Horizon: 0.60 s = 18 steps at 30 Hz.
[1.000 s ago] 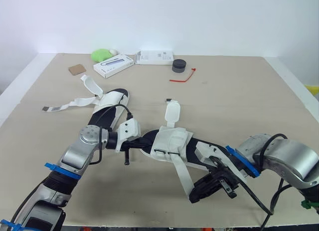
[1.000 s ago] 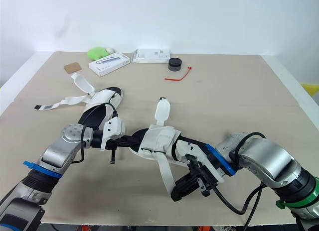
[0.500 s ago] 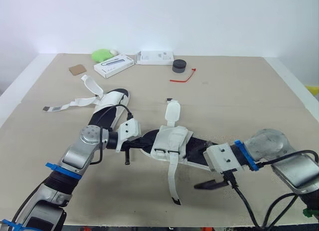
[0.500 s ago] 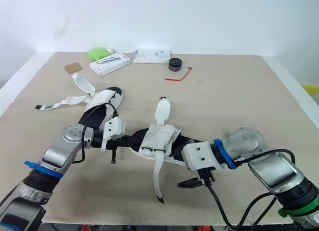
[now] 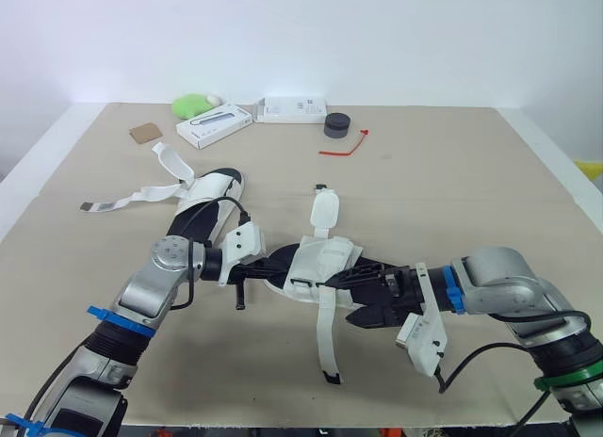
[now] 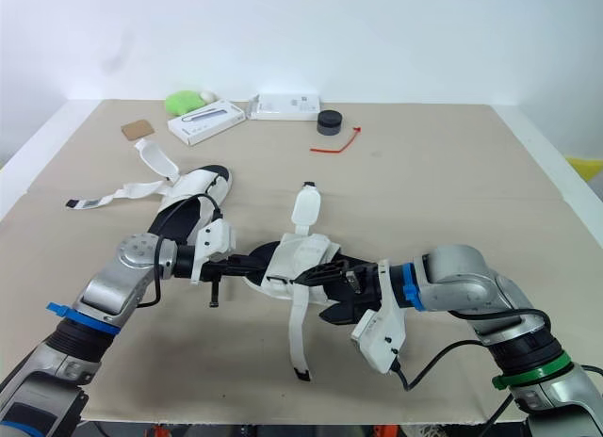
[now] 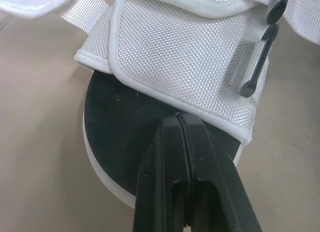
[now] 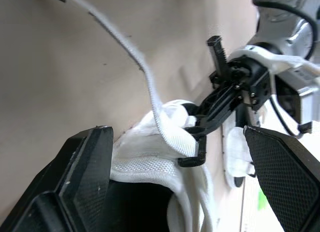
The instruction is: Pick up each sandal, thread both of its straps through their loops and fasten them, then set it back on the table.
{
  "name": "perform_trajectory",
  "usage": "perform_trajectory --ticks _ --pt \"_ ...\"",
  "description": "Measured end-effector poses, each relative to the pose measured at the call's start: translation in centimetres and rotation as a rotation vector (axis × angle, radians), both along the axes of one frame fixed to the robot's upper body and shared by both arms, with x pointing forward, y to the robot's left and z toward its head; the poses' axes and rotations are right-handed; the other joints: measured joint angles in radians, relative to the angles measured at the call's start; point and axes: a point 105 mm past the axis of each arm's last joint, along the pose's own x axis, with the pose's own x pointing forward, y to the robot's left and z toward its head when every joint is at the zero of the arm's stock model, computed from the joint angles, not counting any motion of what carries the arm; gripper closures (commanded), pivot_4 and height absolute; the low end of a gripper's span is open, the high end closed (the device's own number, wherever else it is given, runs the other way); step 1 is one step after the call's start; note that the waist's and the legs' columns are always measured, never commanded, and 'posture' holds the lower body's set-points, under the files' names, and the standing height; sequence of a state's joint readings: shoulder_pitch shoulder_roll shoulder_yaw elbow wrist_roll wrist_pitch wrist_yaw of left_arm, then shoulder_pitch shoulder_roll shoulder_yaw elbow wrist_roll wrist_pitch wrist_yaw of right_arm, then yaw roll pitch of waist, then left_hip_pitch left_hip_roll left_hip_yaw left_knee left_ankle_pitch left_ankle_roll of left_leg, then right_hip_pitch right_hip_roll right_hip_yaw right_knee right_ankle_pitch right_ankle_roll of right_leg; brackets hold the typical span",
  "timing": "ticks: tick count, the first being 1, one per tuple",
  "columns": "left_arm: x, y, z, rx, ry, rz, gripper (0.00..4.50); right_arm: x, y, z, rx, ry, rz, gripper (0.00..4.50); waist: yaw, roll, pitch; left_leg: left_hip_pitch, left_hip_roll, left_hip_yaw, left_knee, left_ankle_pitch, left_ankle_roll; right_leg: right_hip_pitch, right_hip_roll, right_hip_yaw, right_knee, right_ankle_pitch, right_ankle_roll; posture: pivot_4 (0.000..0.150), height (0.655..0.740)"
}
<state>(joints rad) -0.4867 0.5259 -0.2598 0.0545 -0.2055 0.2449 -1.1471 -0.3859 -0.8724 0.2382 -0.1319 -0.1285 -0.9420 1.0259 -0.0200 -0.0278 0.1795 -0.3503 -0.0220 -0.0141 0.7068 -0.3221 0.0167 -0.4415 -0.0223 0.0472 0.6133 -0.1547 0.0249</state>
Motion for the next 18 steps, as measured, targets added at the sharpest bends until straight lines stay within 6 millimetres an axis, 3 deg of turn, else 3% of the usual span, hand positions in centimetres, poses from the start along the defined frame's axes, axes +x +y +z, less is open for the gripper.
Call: perform_trajectory --ticks 7,18 --pt "-0.1 0.0 0.0 -0.001 0.013 0.008 4.5 -0.8 1.4 -0.2 0.001 0.041 0.056 0.02 0.0 0.0 0.0 0.001 0.0 0.0 0.0 0.0 0.0 0.0 0.001 0.0 0.0 0.0 0.0 0.15 0.74" --pt "-0.1 0.0 0.1 -0.001 0.014 0.009 4.5 -0.8 2.0 -1.2 -0.138 0.086 0.101 0.02 0.0 0.0 0.0 0.001 0.0 0.0 0.0 0.0 0.0 0.0 0.0 0.0 0.0 0.0 0.0 0.15 0.74"
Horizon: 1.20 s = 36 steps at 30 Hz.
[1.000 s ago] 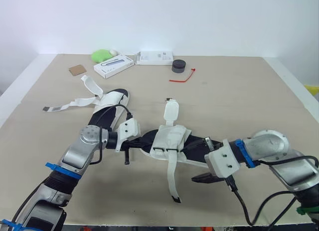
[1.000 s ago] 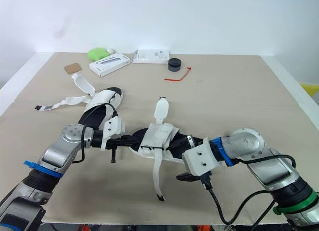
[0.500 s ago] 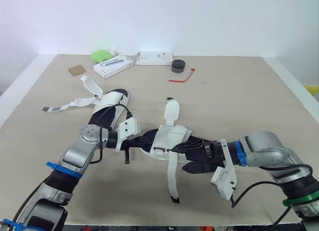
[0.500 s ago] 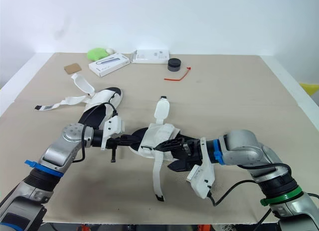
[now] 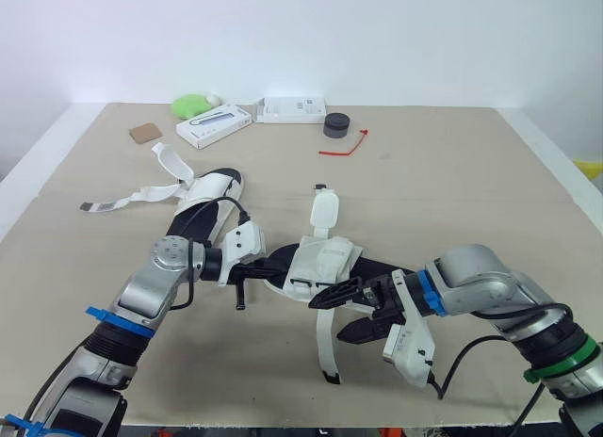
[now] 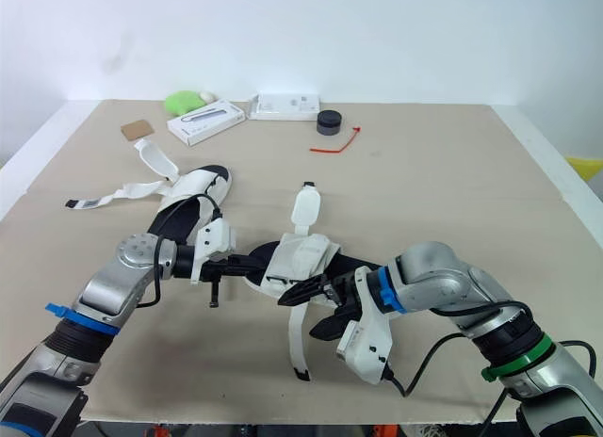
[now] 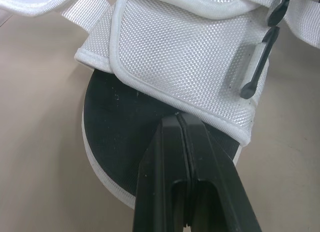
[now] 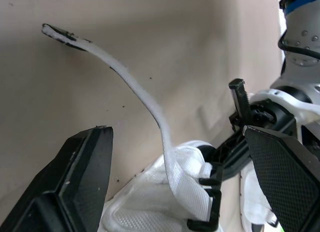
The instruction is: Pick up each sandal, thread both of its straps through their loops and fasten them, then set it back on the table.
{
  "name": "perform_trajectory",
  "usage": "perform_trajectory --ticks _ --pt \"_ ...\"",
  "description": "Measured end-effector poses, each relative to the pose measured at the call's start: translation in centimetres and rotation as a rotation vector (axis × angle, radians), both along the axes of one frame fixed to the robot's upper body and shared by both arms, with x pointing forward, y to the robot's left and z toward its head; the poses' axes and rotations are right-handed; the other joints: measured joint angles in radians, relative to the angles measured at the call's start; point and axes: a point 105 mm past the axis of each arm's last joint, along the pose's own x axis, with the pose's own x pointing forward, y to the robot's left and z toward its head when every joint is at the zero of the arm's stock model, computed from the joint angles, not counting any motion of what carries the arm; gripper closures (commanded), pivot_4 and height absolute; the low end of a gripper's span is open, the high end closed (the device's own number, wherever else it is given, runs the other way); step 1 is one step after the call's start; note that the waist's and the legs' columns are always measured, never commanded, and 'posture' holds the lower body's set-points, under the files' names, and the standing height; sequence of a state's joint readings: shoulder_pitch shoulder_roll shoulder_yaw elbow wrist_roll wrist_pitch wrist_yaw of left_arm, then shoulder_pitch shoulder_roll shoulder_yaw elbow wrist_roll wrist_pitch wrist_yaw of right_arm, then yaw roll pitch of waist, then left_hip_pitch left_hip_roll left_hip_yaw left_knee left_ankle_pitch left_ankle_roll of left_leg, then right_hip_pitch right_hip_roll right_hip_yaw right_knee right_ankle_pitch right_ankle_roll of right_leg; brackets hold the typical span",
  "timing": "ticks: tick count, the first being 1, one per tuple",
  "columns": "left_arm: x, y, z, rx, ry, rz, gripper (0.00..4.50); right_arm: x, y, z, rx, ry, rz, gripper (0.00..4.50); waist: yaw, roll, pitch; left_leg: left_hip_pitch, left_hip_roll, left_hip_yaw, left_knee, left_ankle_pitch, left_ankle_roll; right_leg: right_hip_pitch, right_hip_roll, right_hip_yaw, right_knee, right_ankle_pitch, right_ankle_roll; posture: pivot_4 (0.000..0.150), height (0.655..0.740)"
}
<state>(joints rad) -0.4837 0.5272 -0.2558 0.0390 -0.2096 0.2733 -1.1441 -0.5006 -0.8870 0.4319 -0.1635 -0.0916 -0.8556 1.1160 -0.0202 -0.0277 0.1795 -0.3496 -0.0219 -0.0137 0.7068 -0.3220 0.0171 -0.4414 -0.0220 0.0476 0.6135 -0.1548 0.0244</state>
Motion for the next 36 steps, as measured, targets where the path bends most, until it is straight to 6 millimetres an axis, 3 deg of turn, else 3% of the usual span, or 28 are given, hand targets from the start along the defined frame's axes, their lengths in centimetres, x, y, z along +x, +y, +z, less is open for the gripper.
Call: perform_trajectory --ticks 1,4,8,9,11,14,19,25,36 --pt "0.0 0.0 0.0 0.0 0.0 0.0 4.5 0.0 0.0 0.0 -0.002 0.0 0.0 0.02 0.0 0.0 0.0 0.0 0.0 0.0 0.0 0.0 0.0 0.0 0.0 0.0 0.0 0.0 0.0 0.15 0.74" --pt "0.0 0.0 0.0 0.002 0.004 0.002 4.5 0.2 0.1 0.1 -0.007 -0.005 0.013 0.58 0.0 0.0 0.0 0.0 0.0 0.0 0.0 0.0 0.0 0.0 0.0 0.0 0.0 0.0 0.0 0.15 0.74" --pt "0.0 0.1 0.0 0.004 0.003 0.002 4.5 0.2 0.3 -0.4 -0.019 0.012 0.041 2.44 0.0 0.0 0.0 0.0 0.0 0.0 0.0 0.0 0.0 0.0 0.0 0.0 0.0 0.0 0.0 0.15 0.74" --pt "0.0 0.1 0.0 0.005 0.003 0.002 4.5 0.3 0.3 -0.4 -0.022 0.008 0.044 2.56 0.0 0.0 0.0 0.0 0.0 0.0 0.0 0.0 0.0 0.0 0.0 0.0 0.0 0.0 0.0 0.15 0.74" --pt "0.0 0.1 0.0 0.005 0.004 0.003 4.5 0.5 0.2 -0.5 -0.031 0.016 0.042 3.54 0.0 0.0 0.0 0.0 0.0 0.0 0.0 0.0 0.0 0.0 0.0 0.0 0.0 0.0 0.0 0.15 0.74" --pt "0.0 0.1 0.0 0.005 0.004 0.004 4.5 0.5 0.2 -1.1 -0.053 0.053 0.036 4.44 0.0 0.0 0.0 0.0 0.0 0.0 0.0 0.0 0.0 0.0 0.0 0.0 0.0 0.0 -0.001 0.15 0.74" --pt "0.0 0.1 0.0 0.004 0.007 0.007 4.5 0.8 0.0 -1.5 -0.05 0.09 0.006 4.44 0.0 0.0 0.0 0.0 0.001 0.0 0.0 0.0 0.0 0.0 0.0 0.0 0.0 0.001 -0.001 0.15 0.74" --pt "0.0 0.2 0.1 0.005 0.007 0.009 4.5 0.7 0.6 -1.3 0.134 0.384 -0.127 4.44 0.0 0.0 0.0 0.0 0.001 0.0 0.0 0.0 0.0 0.0 0.0 0.0 0.0 0.001 -0.002 0.15 0.74" --pt "0.1 0.3 0.0 0.007 0.008 0.011 4.5 0.9 2.0 4.0 0.519 0.858 -0.365 4.44 0.0 0.0 0.0 -0.001 0.002 -0.002 0.0 0.0 0.0 -0.001 0.001 -0.002 0.0 0.001 -0.003 0.15 0.74"
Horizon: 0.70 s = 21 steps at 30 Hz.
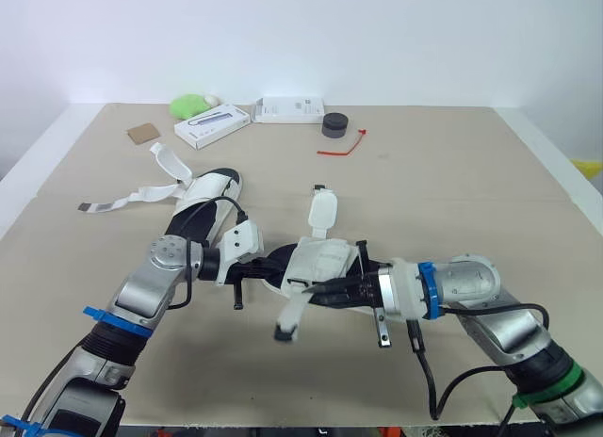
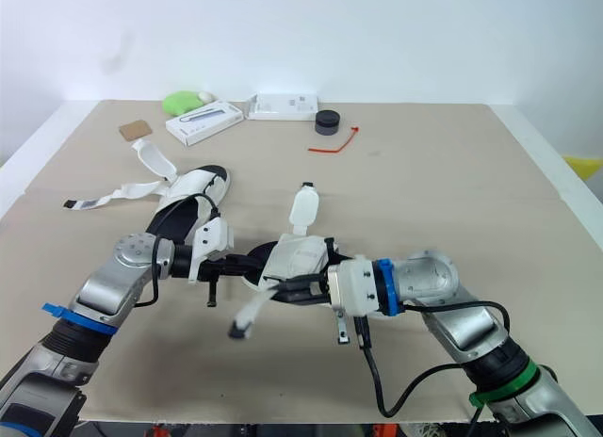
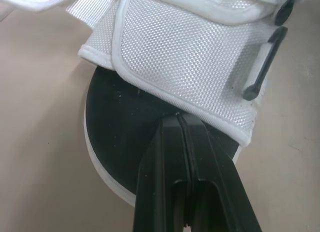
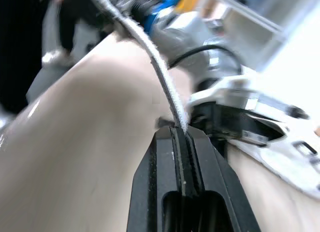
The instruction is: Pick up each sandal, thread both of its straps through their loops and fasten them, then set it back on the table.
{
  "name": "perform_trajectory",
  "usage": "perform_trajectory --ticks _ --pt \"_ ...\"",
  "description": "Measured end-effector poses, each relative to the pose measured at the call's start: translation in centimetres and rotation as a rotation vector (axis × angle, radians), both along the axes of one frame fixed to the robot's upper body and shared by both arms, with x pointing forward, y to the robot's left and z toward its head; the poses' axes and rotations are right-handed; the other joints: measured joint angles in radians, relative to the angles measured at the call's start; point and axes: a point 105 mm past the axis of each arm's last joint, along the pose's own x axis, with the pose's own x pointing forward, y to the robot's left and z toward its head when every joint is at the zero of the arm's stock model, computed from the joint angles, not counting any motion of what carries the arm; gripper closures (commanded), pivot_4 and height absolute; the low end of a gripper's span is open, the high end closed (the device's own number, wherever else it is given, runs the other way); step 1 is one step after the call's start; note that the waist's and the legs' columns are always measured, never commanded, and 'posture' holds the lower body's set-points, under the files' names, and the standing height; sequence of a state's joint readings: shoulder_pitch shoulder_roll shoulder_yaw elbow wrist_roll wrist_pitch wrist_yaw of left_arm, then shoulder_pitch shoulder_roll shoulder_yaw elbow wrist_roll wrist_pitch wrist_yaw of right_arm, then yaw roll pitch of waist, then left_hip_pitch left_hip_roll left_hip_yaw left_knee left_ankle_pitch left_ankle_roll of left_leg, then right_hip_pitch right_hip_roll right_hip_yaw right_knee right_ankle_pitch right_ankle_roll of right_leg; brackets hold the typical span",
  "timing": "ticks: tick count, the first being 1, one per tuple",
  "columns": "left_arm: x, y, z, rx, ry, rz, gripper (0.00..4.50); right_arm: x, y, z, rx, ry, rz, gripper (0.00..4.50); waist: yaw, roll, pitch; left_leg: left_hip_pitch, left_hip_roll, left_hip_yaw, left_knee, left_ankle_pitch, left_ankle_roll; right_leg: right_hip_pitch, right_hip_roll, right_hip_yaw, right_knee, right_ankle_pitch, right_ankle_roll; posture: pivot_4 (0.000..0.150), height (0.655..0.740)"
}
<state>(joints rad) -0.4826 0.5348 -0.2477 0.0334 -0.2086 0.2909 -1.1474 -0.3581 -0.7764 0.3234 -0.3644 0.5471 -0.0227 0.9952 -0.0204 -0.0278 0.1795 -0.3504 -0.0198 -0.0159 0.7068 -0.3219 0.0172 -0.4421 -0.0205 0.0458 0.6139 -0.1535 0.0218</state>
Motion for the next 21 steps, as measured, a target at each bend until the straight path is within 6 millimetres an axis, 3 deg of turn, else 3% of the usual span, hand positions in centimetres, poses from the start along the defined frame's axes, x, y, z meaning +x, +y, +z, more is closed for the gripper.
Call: perform_trajectory --ticks 10,21 --pt "0.1 0.1 0.0 0.0 0.002 -0.003 4.5 2.6 -0.3 1.5 0.095 0.232 -0.203 4.44 0.0 0.0 0.0 -0.001 -0.001 0.0 0.0 0.0 0.0 0.0 0.0 0.0 0.0 0.0 0.001 0.15 0.74" --pt "0.2 -0.1 0.0 -0.006 0.004 0.007 4.5 5.4 -2.8 1.4 0.111 0.321 -0.386 4.44 0.0 0.0 0.0 -0.002 -0.001 0.0 0.0 0.0 0.0 0.0 0.0 0.0 -0.001 0.0 0.002 0.15 0.74"
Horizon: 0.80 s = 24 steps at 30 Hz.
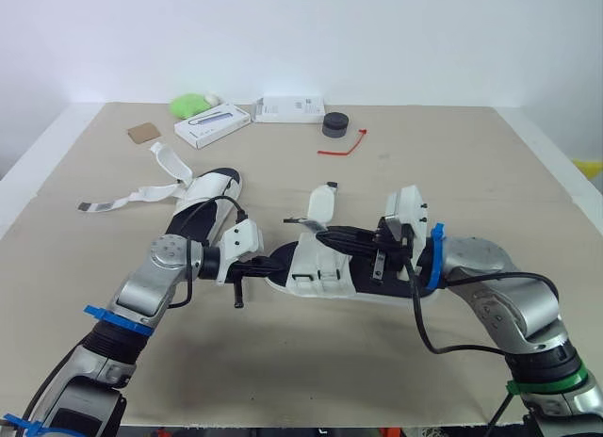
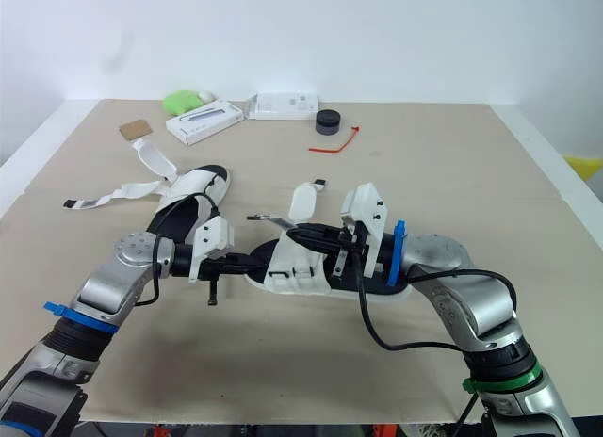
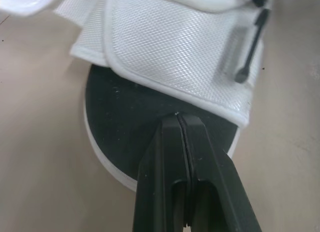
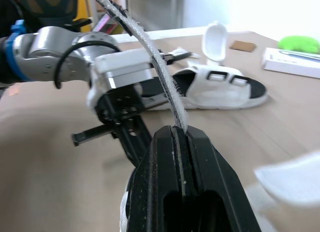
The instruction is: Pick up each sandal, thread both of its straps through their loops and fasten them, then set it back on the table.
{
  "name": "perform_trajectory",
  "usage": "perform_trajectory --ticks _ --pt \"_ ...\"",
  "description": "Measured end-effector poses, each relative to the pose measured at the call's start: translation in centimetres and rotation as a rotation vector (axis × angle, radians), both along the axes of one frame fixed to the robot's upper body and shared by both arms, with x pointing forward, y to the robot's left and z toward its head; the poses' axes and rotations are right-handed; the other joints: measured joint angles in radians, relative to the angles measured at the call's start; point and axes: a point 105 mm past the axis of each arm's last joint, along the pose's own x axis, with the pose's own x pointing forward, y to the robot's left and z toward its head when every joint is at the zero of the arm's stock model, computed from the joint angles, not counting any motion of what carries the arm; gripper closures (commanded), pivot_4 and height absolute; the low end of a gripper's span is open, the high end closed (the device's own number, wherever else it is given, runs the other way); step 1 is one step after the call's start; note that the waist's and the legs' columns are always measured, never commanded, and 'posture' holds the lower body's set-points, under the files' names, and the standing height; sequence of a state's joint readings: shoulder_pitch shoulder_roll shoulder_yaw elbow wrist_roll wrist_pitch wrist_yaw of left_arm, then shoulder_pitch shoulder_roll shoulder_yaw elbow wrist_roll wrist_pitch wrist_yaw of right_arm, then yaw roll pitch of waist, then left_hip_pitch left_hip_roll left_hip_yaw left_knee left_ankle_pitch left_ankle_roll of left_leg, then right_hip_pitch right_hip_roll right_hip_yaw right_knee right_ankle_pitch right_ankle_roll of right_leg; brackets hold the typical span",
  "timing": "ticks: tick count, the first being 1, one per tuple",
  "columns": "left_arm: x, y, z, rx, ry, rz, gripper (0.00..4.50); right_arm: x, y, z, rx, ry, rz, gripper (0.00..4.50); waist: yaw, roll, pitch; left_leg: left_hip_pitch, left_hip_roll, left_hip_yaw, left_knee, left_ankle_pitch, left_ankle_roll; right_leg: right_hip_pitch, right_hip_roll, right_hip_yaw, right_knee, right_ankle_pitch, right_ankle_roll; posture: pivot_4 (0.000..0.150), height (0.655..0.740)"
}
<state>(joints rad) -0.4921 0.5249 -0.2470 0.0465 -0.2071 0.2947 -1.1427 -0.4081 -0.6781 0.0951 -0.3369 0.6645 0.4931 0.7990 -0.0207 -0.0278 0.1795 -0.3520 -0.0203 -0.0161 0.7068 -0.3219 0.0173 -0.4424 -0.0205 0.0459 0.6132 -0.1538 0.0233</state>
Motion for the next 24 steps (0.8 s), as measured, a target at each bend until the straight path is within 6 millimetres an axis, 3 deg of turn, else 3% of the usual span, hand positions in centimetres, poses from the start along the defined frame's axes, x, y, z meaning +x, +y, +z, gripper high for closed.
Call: perform_trajectory --ticks 16,24 --pt "0.4 -0.1 0.2 0.004 -0.018 0.005 4.5 1.3 0.4 -0.3 0.035 0.152 -0.03 4.44 0.0 0.0 0.0 0.0 0.001 -0.001 0.0 0.0 0.0 0.0 0.001 0.0 0.0 0.0 0.0 0.15 0.74" --pt "0.4 -0.1 0.2 0.004 -0.019 0.007 4.5 2.2 -0.1 -1.7 0.051 0.266 -0.083 4.44 0.0 0.0 0.0 0.0 0.0 -0.001 0.0 0.0 0.0 0.0 0.001 0.0 0.0 0.0 0.0 0.15 0.74"
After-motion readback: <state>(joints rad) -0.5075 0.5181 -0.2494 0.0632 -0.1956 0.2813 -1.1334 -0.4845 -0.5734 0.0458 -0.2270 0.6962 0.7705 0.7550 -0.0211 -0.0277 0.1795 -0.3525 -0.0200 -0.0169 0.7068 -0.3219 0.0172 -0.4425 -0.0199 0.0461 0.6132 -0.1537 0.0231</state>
